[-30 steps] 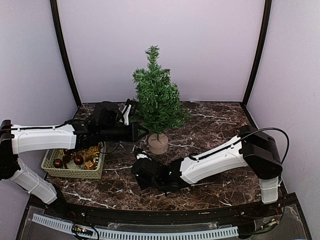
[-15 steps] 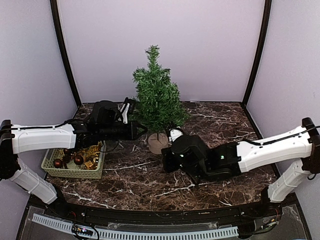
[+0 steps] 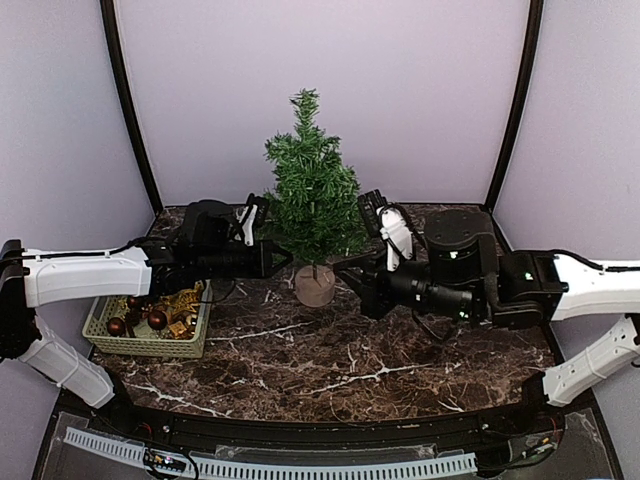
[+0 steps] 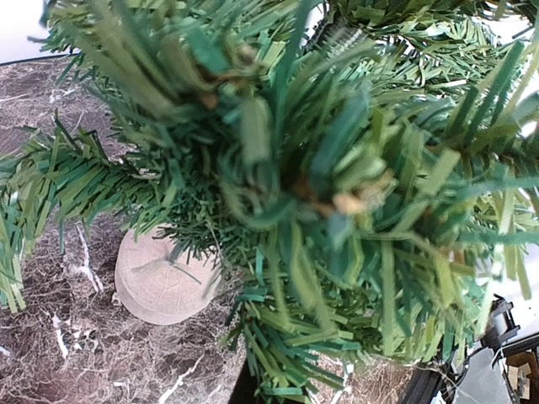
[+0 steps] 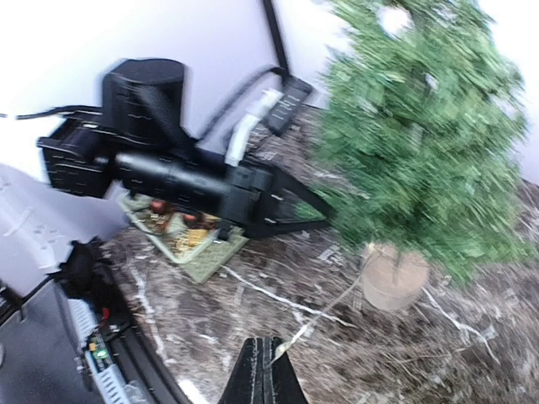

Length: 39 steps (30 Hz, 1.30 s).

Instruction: Decorate the small christmas tree

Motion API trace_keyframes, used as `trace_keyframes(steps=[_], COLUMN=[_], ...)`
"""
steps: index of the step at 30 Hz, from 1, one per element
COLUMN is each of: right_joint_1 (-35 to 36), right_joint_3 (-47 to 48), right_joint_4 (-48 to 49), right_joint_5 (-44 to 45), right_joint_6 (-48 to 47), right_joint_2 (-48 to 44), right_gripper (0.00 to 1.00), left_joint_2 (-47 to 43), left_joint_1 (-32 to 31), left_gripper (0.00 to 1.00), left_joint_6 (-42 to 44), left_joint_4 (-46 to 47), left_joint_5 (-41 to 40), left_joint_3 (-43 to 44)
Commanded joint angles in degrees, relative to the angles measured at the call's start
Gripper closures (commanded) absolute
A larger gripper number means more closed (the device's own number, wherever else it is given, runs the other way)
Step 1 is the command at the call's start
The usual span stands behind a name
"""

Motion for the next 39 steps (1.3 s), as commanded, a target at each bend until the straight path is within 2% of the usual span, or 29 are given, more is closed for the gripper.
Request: trace_keyframes(steps=[1,7,10,13,18,22,32,39], right_joint_1=[0.4,0.4,0.4,0.4,0.4,0.4,0.2,-0.4], right_joint_3=[6.1,13.8,17.9,18.7,18.6,16.9,11.1,8.6], right_joint_4=[-1.8,1.7,2.6,4.6,6.7,4.5,3.9,1.5], right_joint_5=[-12.5,-27.8,-31.0,-24.9,-8.5,4.1,15.5,27.9], right_joint_6=[-4.0,-7.0,-8.1,-9.1,-9.5,-8.1,-5.8,-4.8], right_joint_2=[1.5,6.3,9.2,9.8,8.8,6.3,-0.6,-2.7], right_gripper=[1.0,1.0,1.0,1.0,1.0,1.0,1.0,1.0], left_joint_2=[0.0,0.7,0.8,0.7,0.6,-0.3,-1.1,-2.0], left_joint_1=[0.3,0.3,0.3,0.3,0.4,0.5,0.9,0.9], left_gripper=[1.0,1.0,1.0,1.0,1.0,1.0,1.0,1.0], left_joint_6=[1.3,1.2,1.1,1.2,1.2,1.2,1.6,2.0], left_joint_4=[2.8,3.4,3.8,4.0,3.4,3.1,1.5,0.8], left_joint_5=[0.4,0.8,1.1,1.0,0.4,-0.5,-1.0,-2.0], left_joint_3=[0.1,0.2,0.3,0.3,-0.6,-1.6,-2.2,-2.6])
